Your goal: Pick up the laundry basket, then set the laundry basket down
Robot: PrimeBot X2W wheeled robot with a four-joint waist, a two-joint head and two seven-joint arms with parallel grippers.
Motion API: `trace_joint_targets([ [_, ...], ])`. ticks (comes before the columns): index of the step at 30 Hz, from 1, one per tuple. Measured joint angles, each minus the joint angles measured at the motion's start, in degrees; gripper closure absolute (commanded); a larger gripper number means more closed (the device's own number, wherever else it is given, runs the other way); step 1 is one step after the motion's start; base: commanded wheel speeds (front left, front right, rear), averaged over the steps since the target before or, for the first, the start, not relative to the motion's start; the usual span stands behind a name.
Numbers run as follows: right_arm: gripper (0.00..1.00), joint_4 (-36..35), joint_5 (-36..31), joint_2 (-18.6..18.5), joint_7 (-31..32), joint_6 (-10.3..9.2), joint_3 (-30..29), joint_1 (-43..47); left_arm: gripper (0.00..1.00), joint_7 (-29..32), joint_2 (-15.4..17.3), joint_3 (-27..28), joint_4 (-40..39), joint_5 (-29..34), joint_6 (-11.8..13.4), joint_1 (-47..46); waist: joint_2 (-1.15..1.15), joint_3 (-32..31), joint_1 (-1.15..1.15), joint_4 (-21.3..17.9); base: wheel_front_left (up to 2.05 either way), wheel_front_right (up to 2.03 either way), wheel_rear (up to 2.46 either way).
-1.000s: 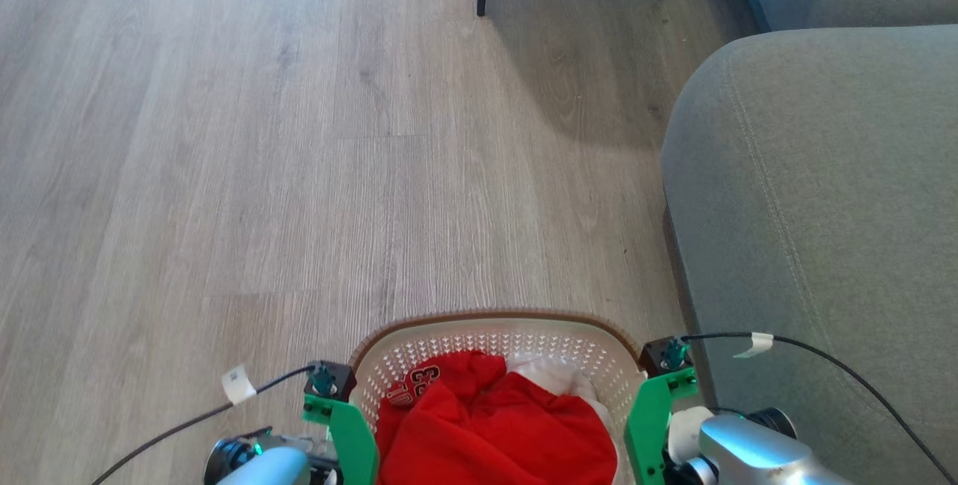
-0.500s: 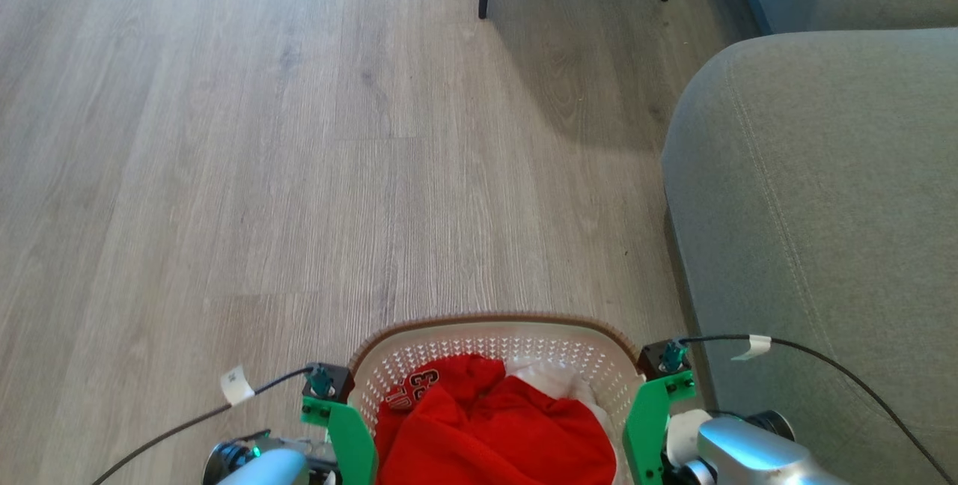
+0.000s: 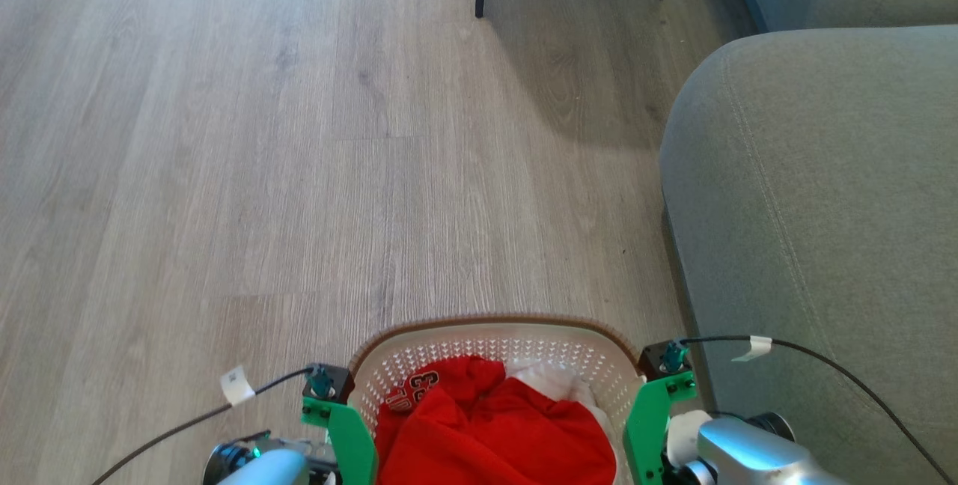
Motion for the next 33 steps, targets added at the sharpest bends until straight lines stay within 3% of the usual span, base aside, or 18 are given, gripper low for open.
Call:
trace_joint_targets([
  [33, 1.00, 0.0, 0.6, 0.0, -0.1, 0.00, 0.4, 0.0, 1.00, 0.1, 0.0, -0.8, 0.3, -0.5, 0.0, 0.0, 0.00, 0.4, 0.00, -0.2, 0.00, 0.00, 0.00],
])
